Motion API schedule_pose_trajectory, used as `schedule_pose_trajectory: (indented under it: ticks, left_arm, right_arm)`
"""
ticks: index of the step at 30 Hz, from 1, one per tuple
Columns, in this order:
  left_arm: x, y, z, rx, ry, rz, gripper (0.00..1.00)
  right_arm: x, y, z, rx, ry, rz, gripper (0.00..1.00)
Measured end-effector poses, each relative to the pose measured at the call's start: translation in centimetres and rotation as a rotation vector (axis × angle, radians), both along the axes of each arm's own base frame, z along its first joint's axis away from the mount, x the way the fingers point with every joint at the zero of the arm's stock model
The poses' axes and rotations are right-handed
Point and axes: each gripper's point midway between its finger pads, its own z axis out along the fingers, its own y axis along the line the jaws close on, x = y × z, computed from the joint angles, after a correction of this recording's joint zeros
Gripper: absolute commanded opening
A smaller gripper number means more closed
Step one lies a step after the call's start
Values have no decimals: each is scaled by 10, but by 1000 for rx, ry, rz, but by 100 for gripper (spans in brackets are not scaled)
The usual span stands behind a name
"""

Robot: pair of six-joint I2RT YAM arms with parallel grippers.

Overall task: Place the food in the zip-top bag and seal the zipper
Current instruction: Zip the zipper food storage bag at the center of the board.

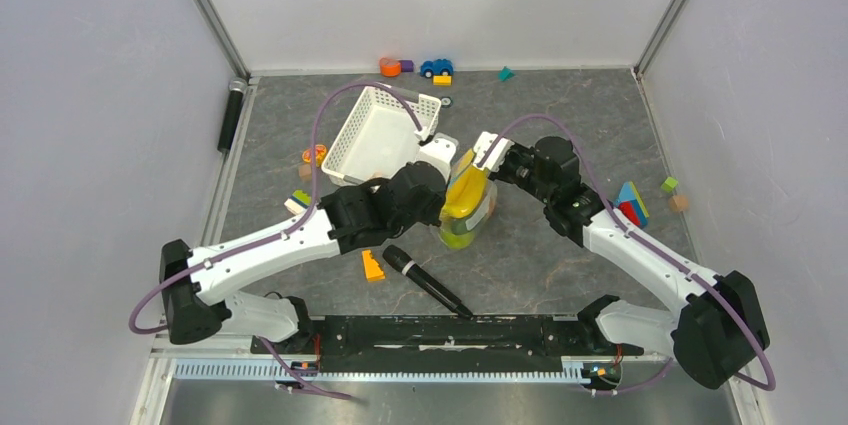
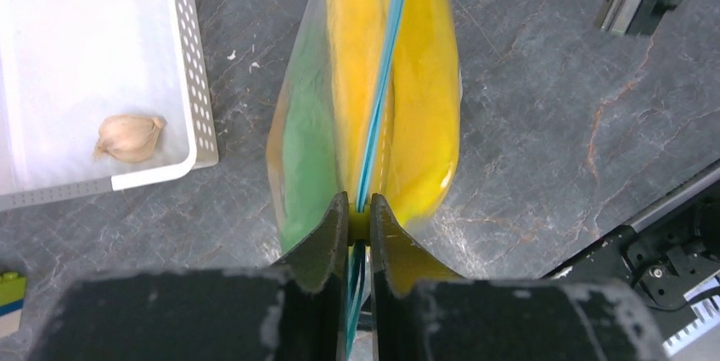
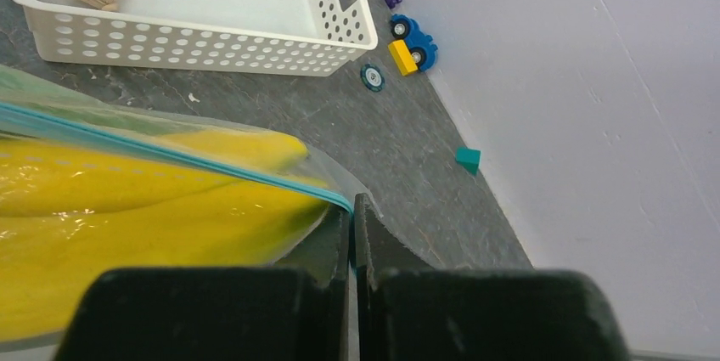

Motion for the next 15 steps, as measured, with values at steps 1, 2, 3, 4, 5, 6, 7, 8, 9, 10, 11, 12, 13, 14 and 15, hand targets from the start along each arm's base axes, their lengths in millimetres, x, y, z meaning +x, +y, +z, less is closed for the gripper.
schedule_pose_trajectory:
  ticks: [1,2,3,4,5,6,7,8,9,10,11,12,13,14,15]
  left_arm:
    - [-2,3,1,-10,5,6,9]
    - [-4,6,2,-17,12,13,9]
    - [-6,8,2,-23,18,18,9]
    - [-8,10,3,-29,25,23,8]
    - [-10,13,3,-34,33,27,9]
    - [-12,15,3,-36,41,32,9]
    - [-13,18,3,-35,50,35,9]
    - [-15,20,2,-33,59,40,8]
    - [-18,23,0,-22,73,41,9]
    - [-20,26,-3,-12,85,44,9]
    - [-21,27,-4,-10,92,46,9]
    - [-23,28,-6,-10,103,51,9]
    - [-24,29,-7,-6,113,57,9]
    - [-25,30,-8,-6,119,61,10]
    - [-26,31,-9,-5,127,66,12]
  right_arm:
    - [1,-1,0,0,-1,-6,0]
    - [1,-2,1,0,-2,-9,0]
    - [1,-2,1,1,-4,-10,0]
    - [1,-3,2,2,-5,-11,0]
    - [1,-3,3,3,-7,-13,0]
    - [1,-5,4,4,-8,-15,0]
    - [2,-6,4,5,-10,-20,0]
    - [3,-9,5,4,-11,-31,0]
    - [6,-14,5,1,-13,-52,0]
    - [8,-18,5,0,-14,-69,0]
    - [9,-20,5,-1,-14,-76,0]
    - [10,-21,5,-1,-15,-79,0]
    - [9,-21,5,-1,-14,-79,0]
    - [9,-21,4,-3,-12,-79,0]
    - [9,-21,4,-3,-11,-80,0]
